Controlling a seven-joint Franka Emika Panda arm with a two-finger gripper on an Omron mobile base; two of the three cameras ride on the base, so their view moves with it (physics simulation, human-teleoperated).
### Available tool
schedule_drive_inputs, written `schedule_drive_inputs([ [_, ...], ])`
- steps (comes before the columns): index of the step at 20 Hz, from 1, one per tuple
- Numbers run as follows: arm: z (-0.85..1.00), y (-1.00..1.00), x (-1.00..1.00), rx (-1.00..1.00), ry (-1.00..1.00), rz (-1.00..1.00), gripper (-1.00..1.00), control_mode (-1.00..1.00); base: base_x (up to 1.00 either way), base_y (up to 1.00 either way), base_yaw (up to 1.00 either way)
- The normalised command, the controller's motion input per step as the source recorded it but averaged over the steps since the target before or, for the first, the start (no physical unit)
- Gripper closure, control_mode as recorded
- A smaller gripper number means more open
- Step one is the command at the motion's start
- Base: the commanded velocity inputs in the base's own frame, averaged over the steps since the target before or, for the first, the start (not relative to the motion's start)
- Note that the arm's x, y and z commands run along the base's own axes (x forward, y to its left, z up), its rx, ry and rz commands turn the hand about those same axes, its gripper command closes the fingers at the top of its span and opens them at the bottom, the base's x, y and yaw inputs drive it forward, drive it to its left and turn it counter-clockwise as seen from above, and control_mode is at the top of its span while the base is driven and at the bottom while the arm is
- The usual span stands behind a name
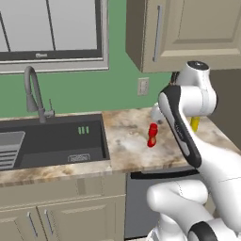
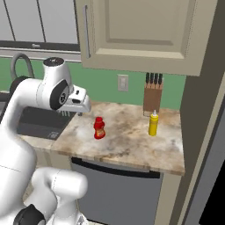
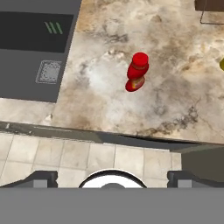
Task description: Place the mustard and ketchup from the counter to the top shelf of the fridge. If the existing items in the fridge are on the top shelf, move them to other shelves.
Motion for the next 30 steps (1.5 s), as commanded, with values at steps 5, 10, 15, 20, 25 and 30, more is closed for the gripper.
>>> schedule_drive_inputs([
  [5,-0.72,0.0,0.57,-0.01,0.01,-0.09,-1.0,-1.0,0.0,0.0,0.0],
  [10,-0.63,0.0,0.47,0.0,0.0,-0.15,-1.0,-1.0,0.0,0.0,0.0],
  [15,-0.51,0.0,0.64,0.0,0.0,-0.18,-1.0,-1.0,0.0,0.0,0.0],
  [20,-0.42,0.0,0.73,0.0,0.0,-0.19,-1.0,-1.0,0.0,0.0,0.0],
  [25,-0.29,-0.18,0.56,0.0,0.04,-0.14,-1.0,-1.0,0.0,0.0,0.0],
  [30,-0.26,-0.27,0.35,0.0,0.05,-0.1,-1.0,-1.0,0.0,0.0,0.0],
])
